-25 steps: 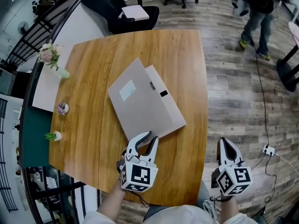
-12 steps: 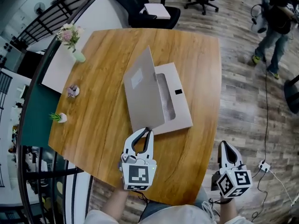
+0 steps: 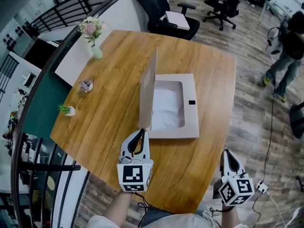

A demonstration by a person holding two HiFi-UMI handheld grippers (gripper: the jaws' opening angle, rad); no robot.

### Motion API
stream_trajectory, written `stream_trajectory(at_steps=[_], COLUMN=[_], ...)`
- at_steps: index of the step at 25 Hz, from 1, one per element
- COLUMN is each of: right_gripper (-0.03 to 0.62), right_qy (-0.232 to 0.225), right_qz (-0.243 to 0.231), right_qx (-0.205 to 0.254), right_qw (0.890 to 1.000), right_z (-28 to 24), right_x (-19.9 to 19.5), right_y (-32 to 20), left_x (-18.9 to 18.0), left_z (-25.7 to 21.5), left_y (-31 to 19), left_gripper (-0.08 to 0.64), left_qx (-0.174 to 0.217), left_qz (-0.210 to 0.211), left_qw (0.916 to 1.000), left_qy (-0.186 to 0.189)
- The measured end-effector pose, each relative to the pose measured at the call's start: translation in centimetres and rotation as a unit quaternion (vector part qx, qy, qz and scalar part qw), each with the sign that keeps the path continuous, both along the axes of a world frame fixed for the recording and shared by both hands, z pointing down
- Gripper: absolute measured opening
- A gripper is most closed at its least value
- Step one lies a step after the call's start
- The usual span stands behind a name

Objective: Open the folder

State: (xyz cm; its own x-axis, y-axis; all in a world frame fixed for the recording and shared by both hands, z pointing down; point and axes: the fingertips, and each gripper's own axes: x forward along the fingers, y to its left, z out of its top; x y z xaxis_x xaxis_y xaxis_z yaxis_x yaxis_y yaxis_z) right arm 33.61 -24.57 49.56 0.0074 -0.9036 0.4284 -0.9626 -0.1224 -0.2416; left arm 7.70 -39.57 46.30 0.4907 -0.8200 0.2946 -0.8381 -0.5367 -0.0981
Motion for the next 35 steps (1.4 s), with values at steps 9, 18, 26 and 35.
stream_trajectory(at_steps=[9,18,26,35], right_gripper=[0.002,0.002,0.002,0.002], right_qy=[0.016,0.025,0.031,0.049], right_qz=[-0.018,-0.032,-0.040,-0.047], right_qx=[-0.001,0.005,-0.004,-0.015], right_qw=[1.000,0.999,0.999,0.998], right_z=[-0.6,-0.9,-0.6,-0.6], right_x=[-2.2,-4.4,-6.8,-8.6], right_y=[-0.8,-2.4,-2.9,-3.8], left_x=[-5.8,-12.1,-16.2,-19.9], left_z=[0.2,1.8,4.4,8.0], left_y=[-1.8,-3.5,-4.6,-5.6], left_gripper=[0.012,0.005,0.006,0.009], left_qx=[-0.030,-0.057,-0.086,-0.128], left_qz=[-0.087,-0.171,-0.219,-0.263], left_qw=[0.9916,0.9747,0.9566,0.9297], left_qy=[0.091,0.132,0.172,0.224])
